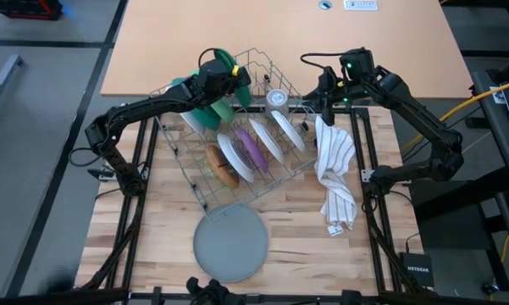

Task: Sort dishes
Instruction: Put the green plate into the dish rack

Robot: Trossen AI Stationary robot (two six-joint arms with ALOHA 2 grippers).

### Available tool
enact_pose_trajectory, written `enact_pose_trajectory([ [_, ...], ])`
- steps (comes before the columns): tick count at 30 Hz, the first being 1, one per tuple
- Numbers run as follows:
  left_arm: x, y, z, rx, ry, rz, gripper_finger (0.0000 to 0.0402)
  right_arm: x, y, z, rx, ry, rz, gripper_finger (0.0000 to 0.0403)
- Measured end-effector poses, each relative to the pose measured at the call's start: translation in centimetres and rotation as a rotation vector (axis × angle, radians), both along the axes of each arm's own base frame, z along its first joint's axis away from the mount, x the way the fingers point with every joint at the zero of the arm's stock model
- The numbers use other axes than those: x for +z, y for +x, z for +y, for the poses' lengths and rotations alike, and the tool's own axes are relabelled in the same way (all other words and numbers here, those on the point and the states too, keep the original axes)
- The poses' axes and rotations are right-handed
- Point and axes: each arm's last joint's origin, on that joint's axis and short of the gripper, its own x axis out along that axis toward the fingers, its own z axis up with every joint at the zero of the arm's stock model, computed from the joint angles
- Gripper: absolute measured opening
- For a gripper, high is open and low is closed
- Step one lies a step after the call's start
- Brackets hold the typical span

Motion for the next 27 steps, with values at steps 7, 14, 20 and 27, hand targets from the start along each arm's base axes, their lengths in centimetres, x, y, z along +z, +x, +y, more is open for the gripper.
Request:
enact_pose_trajectory([
  [7, -0.2, 0.0, -0.1, -0.011, -0.043, -0.02, 0.0023, -0.8, 0.6, -0.6, -0.001, 0.032, 0.028, 0.0087],
  [14, -0.3, 0.1, -0.2, -0.034, -0.074, -0.047, 0.003, -1.7, 1.2, -1.2, 0.006, 0.078, 0.061, 0.0087],
  [20, -0.1, -0.4, -0.4, -0.057, -0.096, -0.027, 0.0031, -2.3, 1.6, -1.5, 0.027, 0.109, 0.065, 0.0087],
  [27, 0.4, -0.9, -0.5, -0.108, -0.067, 0.015, 0.0031, -3.3, 2.9, -2.7, 0.071, 0.135, 0.036, 0.0087],
])
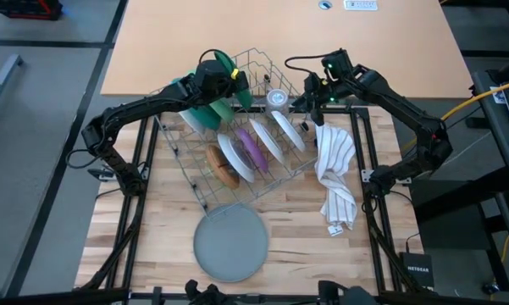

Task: Sort dishes
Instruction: Put the green plate into the dish rack

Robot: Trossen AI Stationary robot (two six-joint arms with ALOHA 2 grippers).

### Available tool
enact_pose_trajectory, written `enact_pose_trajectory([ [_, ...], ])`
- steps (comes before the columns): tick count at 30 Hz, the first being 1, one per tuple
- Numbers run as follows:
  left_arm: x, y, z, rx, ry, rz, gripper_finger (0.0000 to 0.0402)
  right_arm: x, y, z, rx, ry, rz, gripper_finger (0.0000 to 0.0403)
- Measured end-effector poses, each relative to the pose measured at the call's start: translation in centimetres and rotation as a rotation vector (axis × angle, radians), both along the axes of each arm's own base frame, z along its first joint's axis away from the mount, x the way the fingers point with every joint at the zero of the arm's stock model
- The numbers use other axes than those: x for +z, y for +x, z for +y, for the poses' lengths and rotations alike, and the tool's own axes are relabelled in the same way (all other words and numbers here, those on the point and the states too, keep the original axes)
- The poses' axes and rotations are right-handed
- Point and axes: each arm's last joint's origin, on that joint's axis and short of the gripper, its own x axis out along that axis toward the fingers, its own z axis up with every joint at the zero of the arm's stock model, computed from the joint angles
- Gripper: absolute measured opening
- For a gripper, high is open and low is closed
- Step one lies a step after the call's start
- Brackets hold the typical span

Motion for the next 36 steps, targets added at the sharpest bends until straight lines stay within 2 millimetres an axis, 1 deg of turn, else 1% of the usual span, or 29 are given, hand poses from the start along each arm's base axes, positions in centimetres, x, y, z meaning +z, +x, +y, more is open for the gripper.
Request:
enact_pose_trajectory([
  [5, 0.0, 0.0, -0.1, -0.036, 0.005, 0.014, 0.0031, -1.2, 0.8, -0.8, -0.008, 0.041, 0.029, 0.0087],
  [10, 0.0, 0.0, -0.1, -0.046, 0.017, 0.035, 0.0031, -1.7, 1.1, -1.1, -0.028, 0.083, 0.042, 0.0087],
  [16, -0.2, -0.1, -0.3, -0.098, 0.071, 0.128, 0.0032, -1.7, 1.1, -1.1, -0.029, 0.085, 0.043, 0.0087],
  [23, -1.0, -0.5, -0.5, -0.108, 0.01, 0.197, 0.0032, -1.7, 1.1, -1.1, -0.03, 0.085, 0.043, 0.0087],
  [36, -0.8, -0.4, -0.4, -0.104, 0.02, 0.164, 0.0032, -1.7, 1.1, -1.1, -0.03, 0.086, 0.043, 0.0087],
])
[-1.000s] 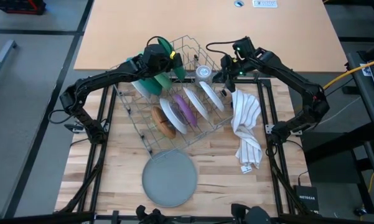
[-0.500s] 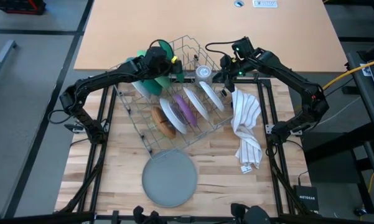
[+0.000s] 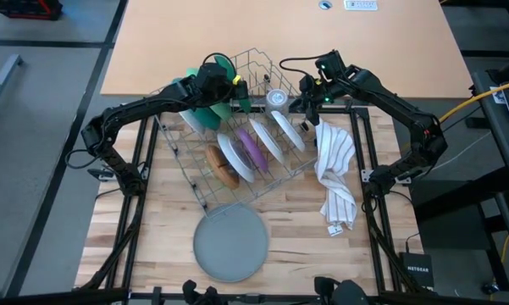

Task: Sort dishes
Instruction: Put the green plate into the dish rack

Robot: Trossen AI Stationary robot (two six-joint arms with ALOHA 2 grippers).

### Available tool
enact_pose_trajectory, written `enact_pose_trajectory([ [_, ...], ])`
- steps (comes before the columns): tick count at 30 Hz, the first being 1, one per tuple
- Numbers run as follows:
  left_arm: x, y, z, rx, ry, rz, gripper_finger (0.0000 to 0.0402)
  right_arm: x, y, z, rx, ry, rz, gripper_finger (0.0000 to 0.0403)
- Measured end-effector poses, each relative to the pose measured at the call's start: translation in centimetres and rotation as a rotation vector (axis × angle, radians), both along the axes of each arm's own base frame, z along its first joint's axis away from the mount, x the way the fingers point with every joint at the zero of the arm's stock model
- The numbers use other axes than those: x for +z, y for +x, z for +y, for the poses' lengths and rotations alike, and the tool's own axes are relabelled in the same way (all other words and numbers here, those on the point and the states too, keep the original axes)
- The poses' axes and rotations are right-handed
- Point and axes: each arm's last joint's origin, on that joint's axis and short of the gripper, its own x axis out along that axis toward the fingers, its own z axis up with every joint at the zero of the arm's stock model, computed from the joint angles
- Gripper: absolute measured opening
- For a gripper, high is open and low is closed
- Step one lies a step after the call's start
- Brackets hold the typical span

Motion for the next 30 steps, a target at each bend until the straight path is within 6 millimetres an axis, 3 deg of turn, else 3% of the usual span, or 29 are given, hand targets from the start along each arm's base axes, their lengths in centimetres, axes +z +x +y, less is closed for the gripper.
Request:
enact_pose_trajectory([
  [7, 0.0, 0.1, -0.2, -0.035, 0.029, 0.03, 0.0042, -0.1, -0.1, 0.1, 0.0, 0.009, 0.009, 0.0087],
  [18, 0.0, 0.1, -0.4, -0.022, -0.025, -0.014, 0.0165, -0.1, -0.1, 0.1, 0.0, 0.016, 0.015, 0.0087],
  [30, 1.3, -1.5, -1.3, 0.071, -0.182, -0.113, 0.016, -0.1, -0.1, 0.1, 0.0, 0.016, 0.016, 0.0087],
])
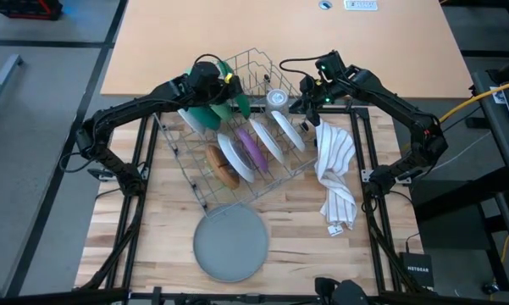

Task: Sort dishes
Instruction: Put the green plate into the dish rack, then put the grey plate into the dish rack

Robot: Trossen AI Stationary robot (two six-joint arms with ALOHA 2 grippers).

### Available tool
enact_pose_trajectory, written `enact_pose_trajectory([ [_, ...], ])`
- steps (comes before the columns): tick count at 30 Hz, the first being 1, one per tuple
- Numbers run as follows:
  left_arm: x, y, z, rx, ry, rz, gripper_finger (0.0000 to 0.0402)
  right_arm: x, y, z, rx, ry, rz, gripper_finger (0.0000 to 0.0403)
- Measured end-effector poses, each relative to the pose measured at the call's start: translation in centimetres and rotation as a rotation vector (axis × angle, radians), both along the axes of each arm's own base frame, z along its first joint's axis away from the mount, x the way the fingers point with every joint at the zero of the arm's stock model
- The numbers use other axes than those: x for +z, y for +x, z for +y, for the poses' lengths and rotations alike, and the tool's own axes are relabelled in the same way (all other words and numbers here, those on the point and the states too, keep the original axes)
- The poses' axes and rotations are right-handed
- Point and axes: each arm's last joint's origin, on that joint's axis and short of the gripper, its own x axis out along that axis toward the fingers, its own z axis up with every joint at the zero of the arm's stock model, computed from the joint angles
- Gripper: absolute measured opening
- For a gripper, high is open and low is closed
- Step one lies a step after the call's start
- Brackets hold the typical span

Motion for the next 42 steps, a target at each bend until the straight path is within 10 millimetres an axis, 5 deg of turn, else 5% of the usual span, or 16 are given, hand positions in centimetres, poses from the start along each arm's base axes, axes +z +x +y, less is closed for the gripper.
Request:
enact_pose_trajectory([
  [29, 5.9, -6.3, -1.1, -0.006, 0.24, -0.026, 0.0155, -0.1, -0.1, 0.1, 0.0, 0.016, 0.015, 0.0087],
  [35, 6.2, -5.0, -3.5, -0.396, 0.388, 0.033, 0.0155, 0.0, -0.1, 0.5, 0.055, 0.142, -0.049, 0.0087],
  [42, 6.3, -2.4, -9.1, -0.814, 0.528, 0.012, 0.0155, 0.1, 0.9, 2.4, 0.096, 0.305, -0.041, 0.0087],
])
